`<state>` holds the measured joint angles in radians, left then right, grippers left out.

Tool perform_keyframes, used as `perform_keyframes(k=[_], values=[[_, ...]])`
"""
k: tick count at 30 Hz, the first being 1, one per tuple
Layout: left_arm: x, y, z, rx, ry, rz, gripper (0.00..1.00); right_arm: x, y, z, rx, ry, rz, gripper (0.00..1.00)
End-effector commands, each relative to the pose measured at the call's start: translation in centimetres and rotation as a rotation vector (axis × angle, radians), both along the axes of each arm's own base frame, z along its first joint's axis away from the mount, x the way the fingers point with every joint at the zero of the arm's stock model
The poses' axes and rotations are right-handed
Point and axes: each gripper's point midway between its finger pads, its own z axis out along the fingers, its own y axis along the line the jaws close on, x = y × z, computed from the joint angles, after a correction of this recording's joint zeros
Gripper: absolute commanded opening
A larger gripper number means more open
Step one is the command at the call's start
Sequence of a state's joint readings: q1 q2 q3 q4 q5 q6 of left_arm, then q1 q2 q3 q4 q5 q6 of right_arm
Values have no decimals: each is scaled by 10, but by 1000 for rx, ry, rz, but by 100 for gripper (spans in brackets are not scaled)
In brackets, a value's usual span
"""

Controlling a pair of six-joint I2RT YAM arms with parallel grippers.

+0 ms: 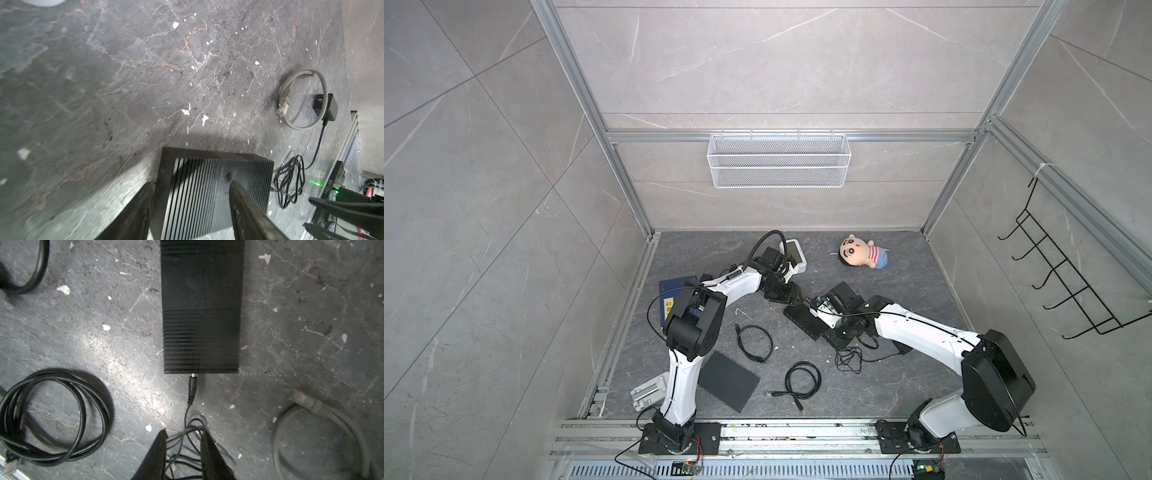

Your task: Insert the plug into the switch port

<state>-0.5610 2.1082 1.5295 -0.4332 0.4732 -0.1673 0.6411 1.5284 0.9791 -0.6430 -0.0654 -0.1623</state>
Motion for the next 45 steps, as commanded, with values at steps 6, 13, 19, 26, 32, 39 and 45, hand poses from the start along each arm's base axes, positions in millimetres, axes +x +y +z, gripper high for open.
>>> perform_keyframes(k=[6,13,19,26,32,39,45], values=[[4,-9,-6,-22,6,17,61,0,-3,-35,-69,70,6,28],[-3,-5,-13,-14,23,11,61,12,1,-39,-49,27,-17,25],[-7,-4,-17,-15,34,8,60,15,2,-44,-45,15,-25,23],[-9,-4,-17,-17,40,7,58,15,-2,-50,-62,9,-22,17],[-15,-5,-18,-15,52,-13,55,20,-3,-45,-49,-36,-28,15],[-36,-6,-36,28,94,-81,53,31,4,-39,-6,-127,9,8],[-57,-5,-51,95,139,-138,51,44,7,-25,17,-213,14,7]])
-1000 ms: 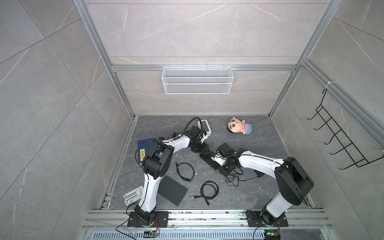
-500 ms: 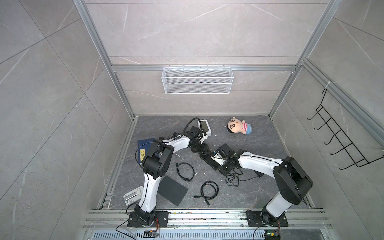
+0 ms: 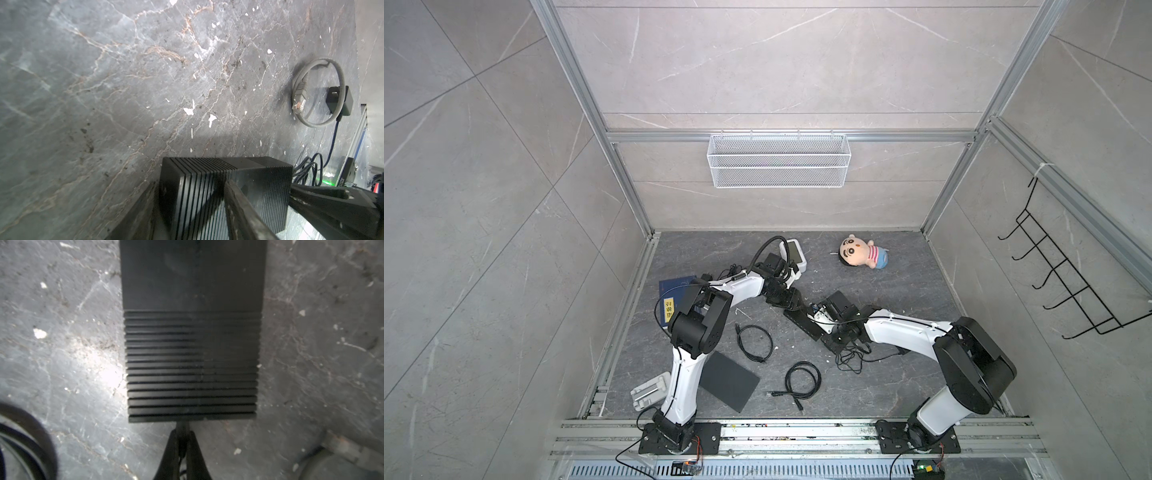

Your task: Insert the plug into the switch port

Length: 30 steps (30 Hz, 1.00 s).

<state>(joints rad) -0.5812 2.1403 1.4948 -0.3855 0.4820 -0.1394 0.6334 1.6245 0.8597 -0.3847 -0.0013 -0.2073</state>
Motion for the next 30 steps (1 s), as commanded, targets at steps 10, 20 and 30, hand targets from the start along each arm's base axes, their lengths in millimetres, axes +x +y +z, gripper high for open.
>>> perform_keyframes(k=[10,20,30], values=[[-91,-15,-44,-21,344,-106,49,50,7,25,11,-208,-27,7],[-118,-20,-49,13,385,-223,47,79,26,65,104,-369,-16,6],[-129,-20,-50,-2,429,-264,46,103,61,97,322,-481,-37,6]])
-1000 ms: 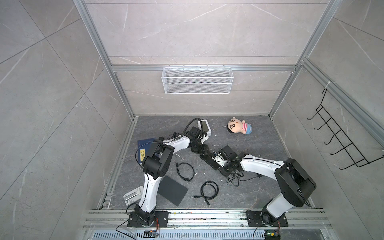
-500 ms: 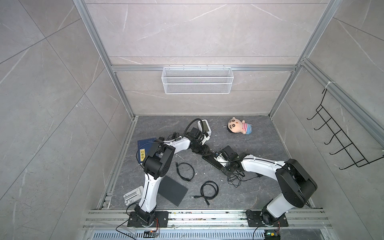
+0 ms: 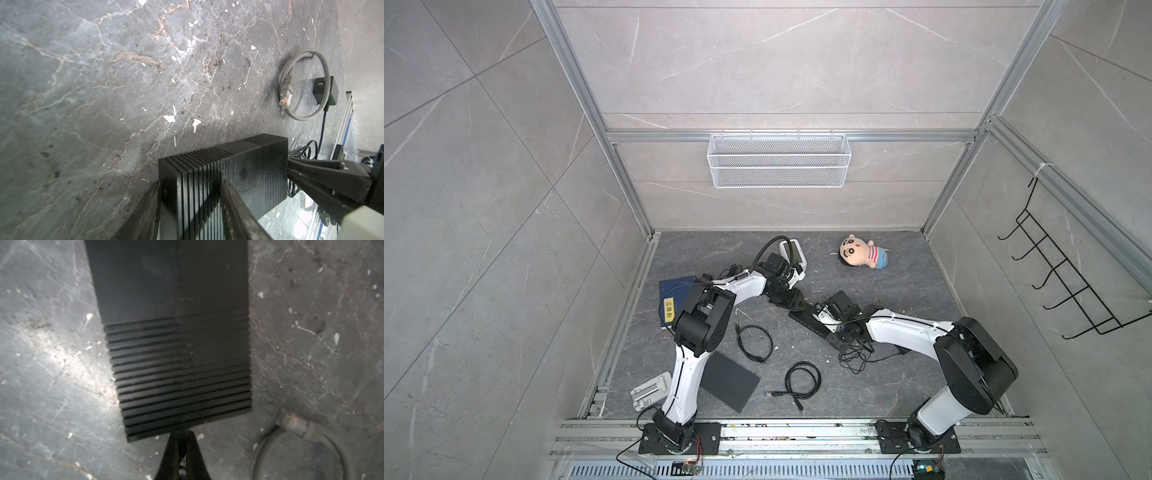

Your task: Insert the plug into the switch port

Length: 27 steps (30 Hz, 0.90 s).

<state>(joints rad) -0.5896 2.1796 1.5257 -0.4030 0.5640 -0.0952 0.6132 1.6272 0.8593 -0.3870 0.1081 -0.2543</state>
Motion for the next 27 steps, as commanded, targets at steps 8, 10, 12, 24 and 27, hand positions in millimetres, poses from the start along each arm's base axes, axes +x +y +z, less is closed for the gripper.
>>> perform_keyframes(k=[8,10,12,24,27], values=[[-129,-6,-48,43,424,-238,45,96,96,117,577,-498,-23,6],[-132,-6,-49,45,431,-249,45,97,101,124,612,-522,-10,6],[-134,-5,-52,58,433,-259,44,98,103,132,641,-552,2,6],[-151,-5,-65,93,478,-306,44,113,120,141,664,-572,44,7],[-155,-3,-64,88,494,-306,44,122,113,144,653,-594,-31,7]])
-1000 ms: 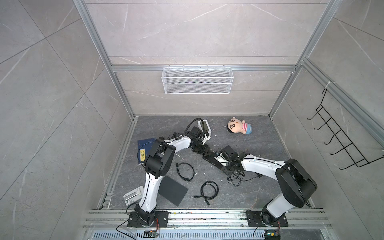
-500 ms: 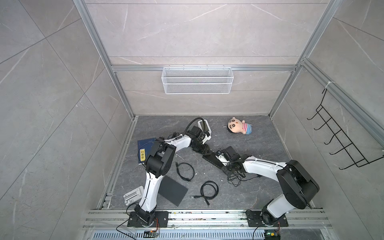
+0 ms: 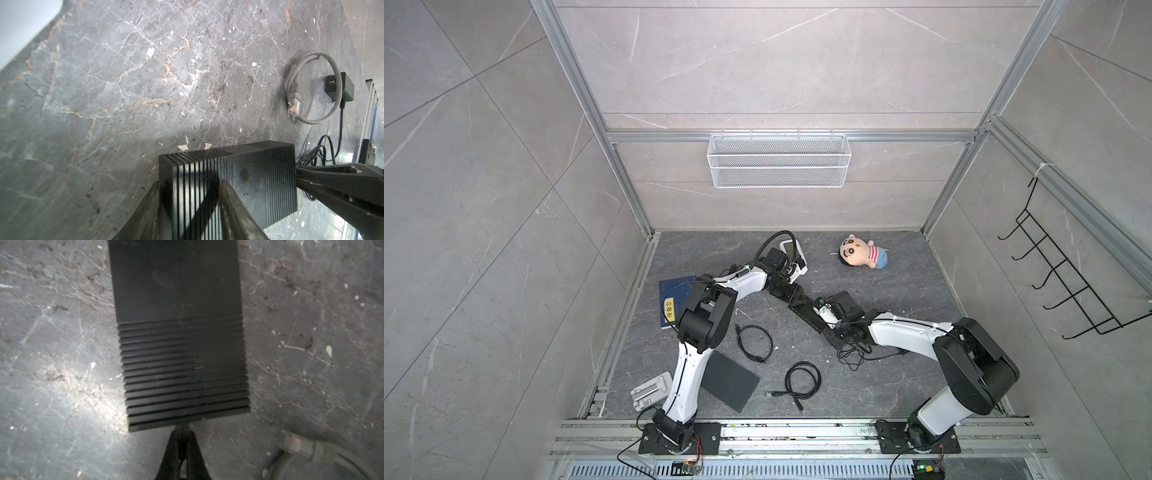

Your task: Insert the plug into the switch port

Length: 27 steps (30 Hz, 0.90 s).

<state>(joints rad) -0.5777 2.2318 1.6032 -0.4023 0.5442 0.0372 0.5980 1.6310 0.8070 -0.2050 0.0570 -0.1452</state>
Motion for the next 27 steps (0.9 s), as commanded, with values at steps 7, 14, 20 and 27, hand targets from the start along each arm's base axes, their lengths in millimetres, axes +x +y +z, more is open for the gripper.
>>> perform_keyframes(k=[7,14,20,27], values=[[-185,3,-62,114,628,-229,43,115,97,158,556,-647,-15,9],[-191,1,-61,109,639,-241,42,113,114,176,645,-706,67,9],[-195,0,-62,108,647,-249,42,115,122,189,694,-729,94,10],[-198,-1,-58,100,649,-258,41,118,126,178,700,-717,96,12]])
